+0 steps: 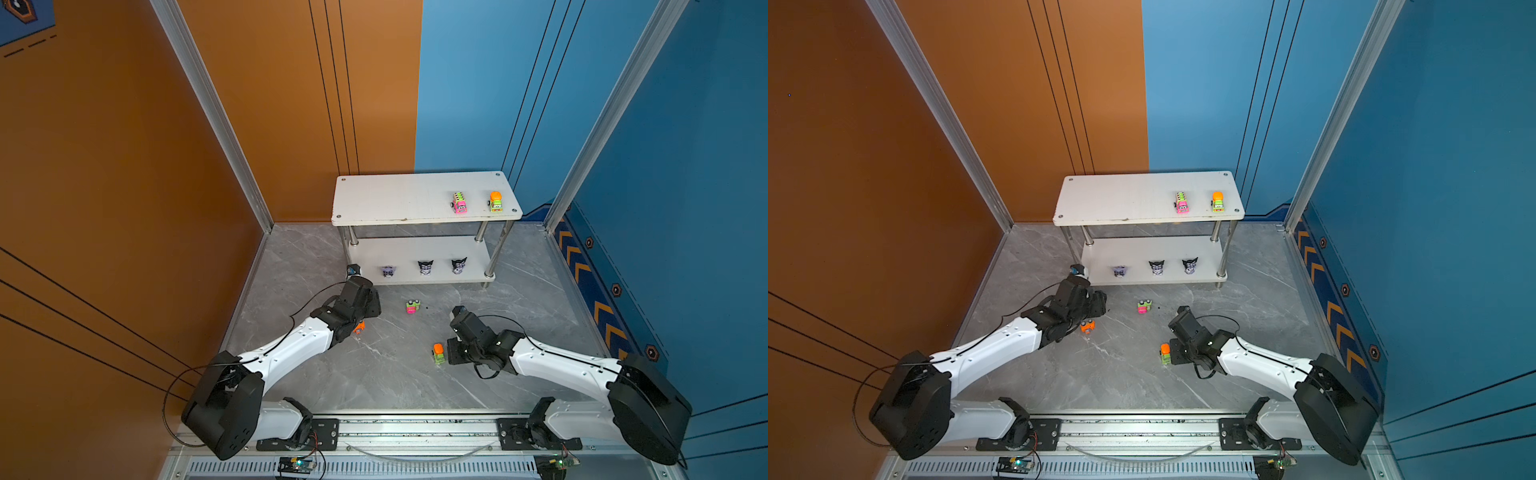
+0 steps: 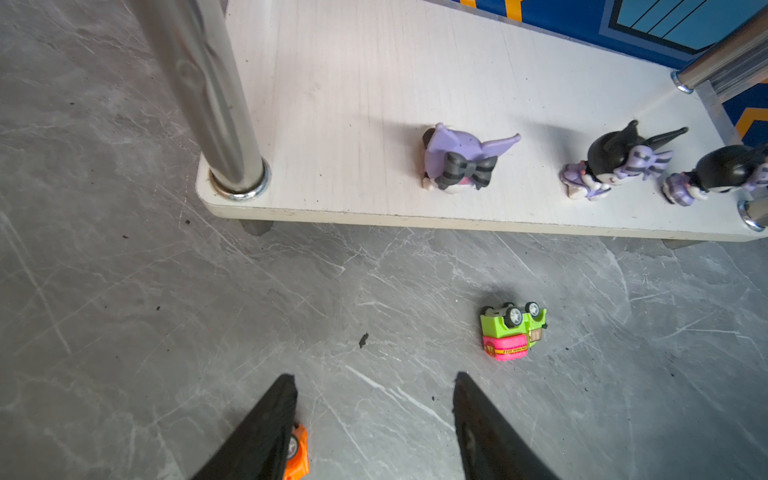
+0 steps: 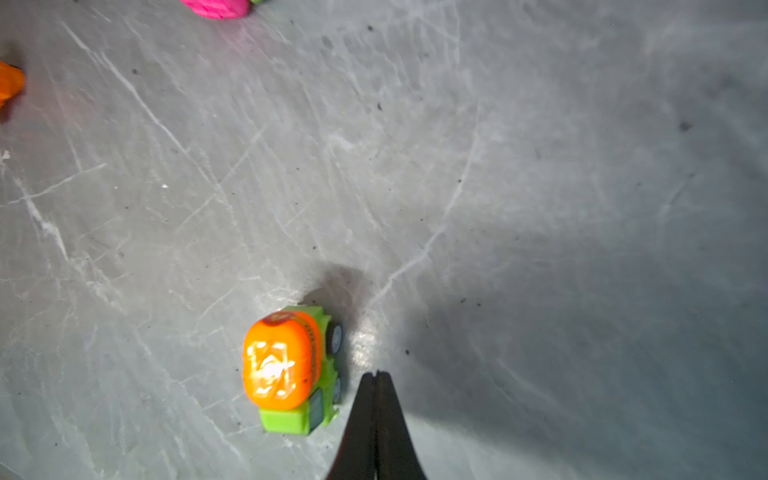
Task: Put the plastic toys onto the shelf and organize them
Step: 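Lower the right gripper and grasp the orange-and-green car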
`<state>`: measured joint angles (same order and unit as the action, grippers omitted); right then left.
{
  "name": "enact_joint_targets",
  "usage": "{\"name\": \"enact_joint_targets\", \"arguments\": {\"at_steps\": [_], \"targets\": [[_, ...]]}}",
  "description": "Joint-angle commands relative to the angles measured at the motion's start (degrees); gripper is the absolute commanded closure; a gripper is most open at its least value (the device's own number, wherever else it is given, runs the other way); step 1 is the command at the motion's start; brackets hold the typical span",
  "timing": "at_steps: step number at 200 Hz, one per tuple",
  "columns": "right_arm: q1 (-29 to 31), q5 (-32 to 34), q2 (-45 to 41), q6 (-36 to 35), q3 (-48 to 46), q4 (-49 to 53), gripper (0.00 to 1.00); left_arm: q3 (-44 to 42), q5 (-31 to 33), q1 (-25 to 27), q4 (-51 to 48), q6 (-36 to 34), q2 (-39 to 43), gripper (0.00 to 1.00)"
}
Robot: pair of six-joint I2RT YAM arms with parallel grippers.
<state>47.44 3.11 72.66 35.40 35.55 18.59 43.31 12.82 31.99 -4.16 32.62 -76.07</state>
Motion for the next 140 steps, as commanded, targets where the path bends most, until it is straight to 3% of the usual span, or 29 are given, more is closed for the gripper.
{"name": "enact_joint_targets", "arguments": {"at_steps": [1, 6, 21, 45, 97, 140], "targets": [[4.2, 9.2, -0.9, -1.5, 4.3, 8.3, 0.71, 1.0, 0.6, 0.6, -1.3, 0.1, -0.5, 0.38], [5.1, 9.8, -0.7, -1.5, 4.8, 9.0, 0.63, 1.0, 0.6, 0.6, -1.3, 0.0, -0.6, 0.38], [7.0, 9.8, 1.0, -1.1, 6.6, 10.1, 0.53, 1.0, 0.6, 0.6, -1.1, 0.1, -0.6, 0.38], [7.7, 6.6, 4.9, -0.8, 7.5, 7.3, 0.46, 1.1, 0.4, 0.5, -1.0, -0.1, -0.7, 0.36], [7.5, 4.5, 11.5, -0.7, 8.8, 3.6, 0.48, 0.4, 0.7, -0.3, -1.6, -0.7, 0.7, 0.35], [7.0, 4.3, 14.6, -2.2, 10.6, 1.6, 0.58, -0.4, -0.2, -1.2, -1.2, -0.6, 1.5, 0.34]]}}
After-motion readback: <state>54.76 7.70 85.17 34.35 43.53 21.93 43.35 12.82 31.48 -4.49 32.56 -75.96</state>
